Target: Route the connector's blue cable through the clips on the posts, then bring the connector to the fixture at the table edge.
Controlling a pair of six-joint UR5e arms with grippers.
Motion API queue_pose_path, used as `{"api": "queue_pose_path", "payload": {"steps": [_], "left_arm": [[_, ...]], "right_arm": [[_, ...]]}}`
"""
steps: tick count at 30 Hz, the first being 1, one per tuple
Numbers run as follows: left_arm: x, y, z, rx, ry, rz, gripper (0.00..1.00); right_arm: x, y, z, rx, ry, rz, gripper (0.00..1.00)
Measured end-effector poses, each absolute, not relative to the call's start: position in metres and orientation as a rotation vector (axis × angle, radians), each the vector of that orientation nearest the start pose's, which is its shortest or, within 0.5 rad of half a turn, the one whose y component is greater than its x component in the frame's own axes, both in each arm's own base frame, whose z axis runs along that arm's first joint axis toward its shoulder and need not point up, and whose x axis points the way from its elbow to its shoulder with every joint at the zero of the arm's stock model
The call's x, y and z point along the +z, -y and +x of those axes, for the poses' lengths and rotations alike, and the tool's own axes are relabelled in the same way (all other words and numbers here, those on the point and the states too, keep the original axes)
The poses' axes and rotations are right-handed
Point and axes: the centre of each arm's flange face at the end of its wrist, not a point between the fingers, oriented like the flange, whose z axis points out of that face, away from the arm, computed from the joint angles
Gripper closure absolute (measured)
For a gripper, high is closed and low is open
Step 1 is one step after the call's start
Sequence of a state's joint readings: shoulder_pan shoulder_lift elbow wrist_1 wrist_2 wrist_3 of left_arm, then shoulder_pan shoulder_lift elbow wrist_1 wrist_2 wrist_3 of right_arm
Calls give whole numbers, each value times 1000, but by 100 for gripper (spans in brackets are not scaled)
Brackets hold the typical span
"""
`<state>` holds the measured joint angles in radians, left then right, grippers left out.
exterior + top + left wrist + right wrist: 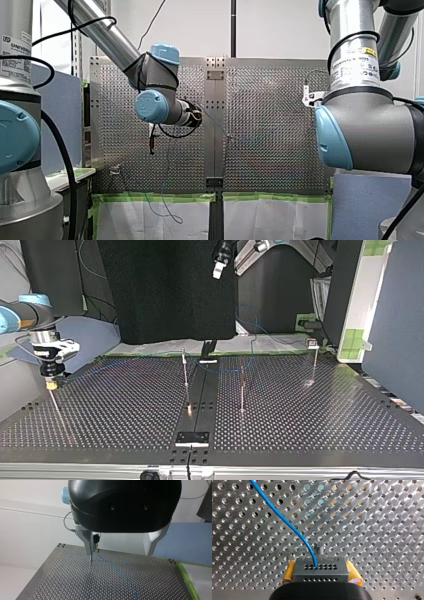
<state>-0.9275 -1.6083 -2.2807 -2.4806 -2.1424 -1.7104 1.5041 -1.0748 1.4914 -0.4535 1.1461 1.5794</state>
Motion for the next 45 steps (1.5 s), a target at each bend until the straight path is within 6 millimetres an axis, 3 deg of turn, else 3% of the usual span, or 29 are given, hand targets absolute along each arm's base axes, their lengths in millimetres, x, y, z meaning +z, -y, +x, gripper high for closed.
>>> {"api": "queue_pose_path", "payload": {"steps": [1,2,3,4,5,8,9,10,11,45], "left_arm": [[214,350,163,-341,-1640,216,0],[214,350,163,-341,-1641,216,0],[214,350,163,-341,-1641,216,0],[214,350,163,-341,-1640,216,0],[214,351,163,-341,-1640,216,0],[214,350,163,-341,-1640,217,0],[214,351,163,-342,-1640,217,0],[214,351,163,-342,-1640,217,0],[214,351,163,-342,-1640,217,0],[214,348,163,-321,-1643,211,0]], "right_arm": [[281,666,130,1483,992,1440,54],[281,666,131,1483,993,1440,35],[281,666,131,1484,993,1440,35],[280,666,131,1484,994,1439,22],[280,666,131,1486,996,1439,16],[280,666,131,1493,1005,1435,16],[279,666,131,1495,1010,1434,7],[279,666,131,1496,1012,1433,7],[279,666,131,1497,1015,1432,0],[281,671,132,1507,1007,1405,0]]}}
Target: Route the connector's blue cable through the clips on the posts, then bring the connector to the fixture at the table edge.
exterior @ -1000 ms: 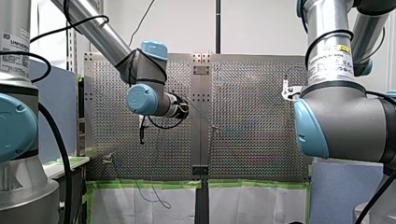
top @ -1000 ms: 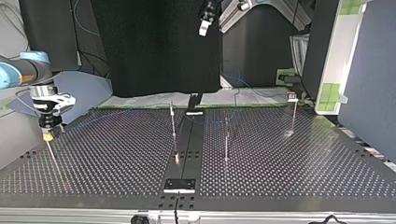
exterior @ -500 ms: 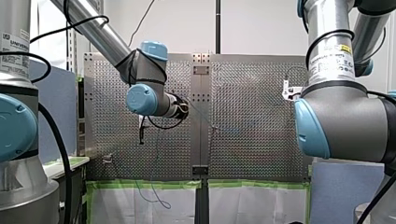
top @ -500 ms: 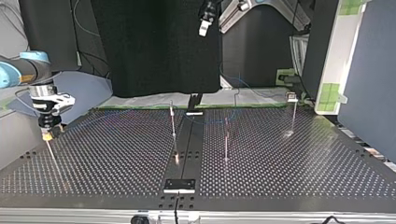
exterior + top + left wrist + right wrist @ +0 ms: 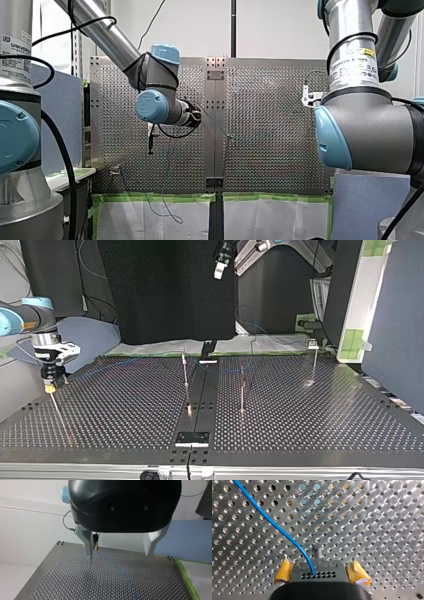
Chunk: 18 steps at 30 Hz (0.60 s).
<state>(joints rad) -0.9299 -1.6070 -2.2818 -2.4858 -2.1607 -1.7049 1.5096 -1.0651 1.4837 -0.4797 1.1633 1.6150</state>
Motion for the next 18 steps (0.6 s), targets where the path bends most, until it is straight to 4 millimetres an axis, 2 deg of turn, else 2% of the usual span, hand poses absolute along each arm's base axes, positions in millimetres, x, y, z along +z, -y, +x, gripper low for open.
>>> {"api": "queue_pose_path", "payload": {"steps": [18], "left_arm": [[214,348,162,-316,-1647,213,0]], "right_arm": [[281,669,135,1506,1009,1415,0]]}}
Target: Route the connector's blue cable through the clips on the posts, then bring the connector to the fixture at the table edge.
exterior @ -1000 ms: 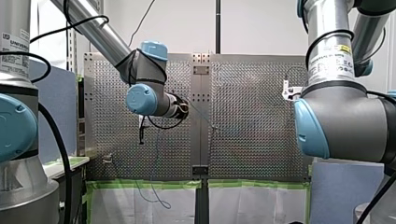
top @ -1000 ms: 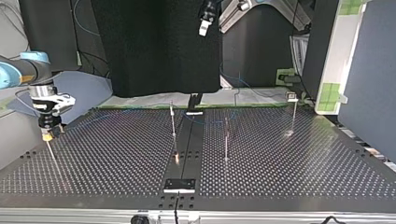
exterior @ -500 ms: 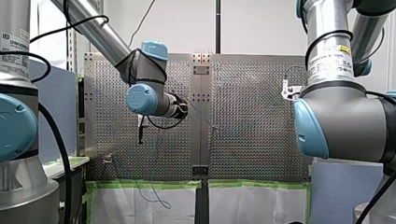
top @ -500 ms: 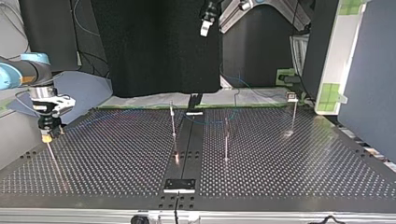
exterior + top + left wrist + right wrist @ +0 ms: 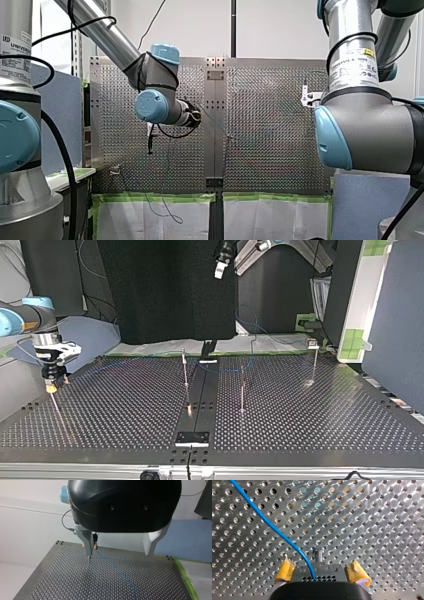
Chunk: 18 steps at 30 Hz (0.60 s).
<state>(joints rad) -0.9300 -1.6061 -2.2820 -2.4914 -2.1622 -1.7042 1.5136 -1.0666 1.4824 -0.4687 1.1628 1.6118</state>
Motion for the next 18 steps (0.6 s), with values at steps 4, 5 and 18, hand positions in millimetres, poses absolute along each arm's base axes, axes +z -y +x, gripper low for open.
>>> {"api": "queue_pose_path", "payload": {"steps": [4,5,18], "left_arm": [[214,347,162,-316,-1647,213,0],[214,347,162,-316,-1647,213,0],[214,346,159,-300,-1650,203,0]], "right_arm": [[282,669,135,1504,1012,1418,0],[282,669,135,1503,1012,1418,0],[281,667,134,1492,1024,1431,0]]}}
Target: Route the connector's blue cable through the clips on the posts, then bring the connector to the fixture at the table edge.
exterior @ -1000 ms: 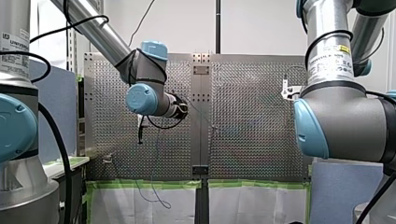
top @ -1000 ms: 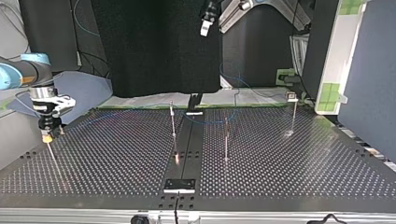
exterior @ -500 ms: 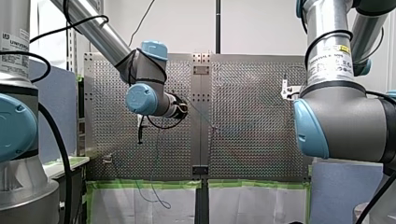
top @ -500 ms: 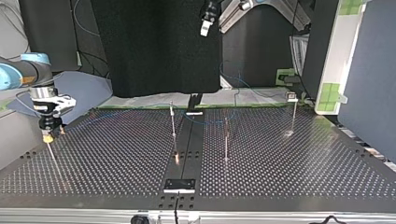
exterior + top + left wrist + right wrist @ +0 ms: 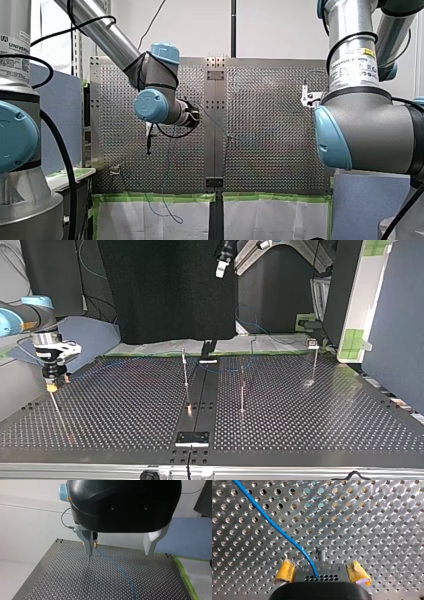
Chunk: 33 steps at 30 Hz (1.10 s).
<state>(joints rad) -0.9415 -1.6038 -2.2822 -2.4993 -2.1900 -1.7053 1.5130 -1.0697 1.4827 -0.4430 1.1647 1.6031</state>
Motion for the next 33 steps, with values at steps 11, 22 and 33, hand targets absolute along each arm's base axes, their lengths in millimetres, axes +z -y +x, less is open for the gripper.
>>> {"api": "queue_pose_path", "payload": {"steps": [11,22,33], "left_arm": [[215,346,156,-301,-1649,198,0],[218,346,153,-302,-1646,195,0],[219,346,152,-304,-1644,195,0]], "right_arm": [[282,667,133,1487,1026,1427,0],[284,667,129,1477,1038,1412,0],[285,668,125,1459,1056,1391,0]]}}
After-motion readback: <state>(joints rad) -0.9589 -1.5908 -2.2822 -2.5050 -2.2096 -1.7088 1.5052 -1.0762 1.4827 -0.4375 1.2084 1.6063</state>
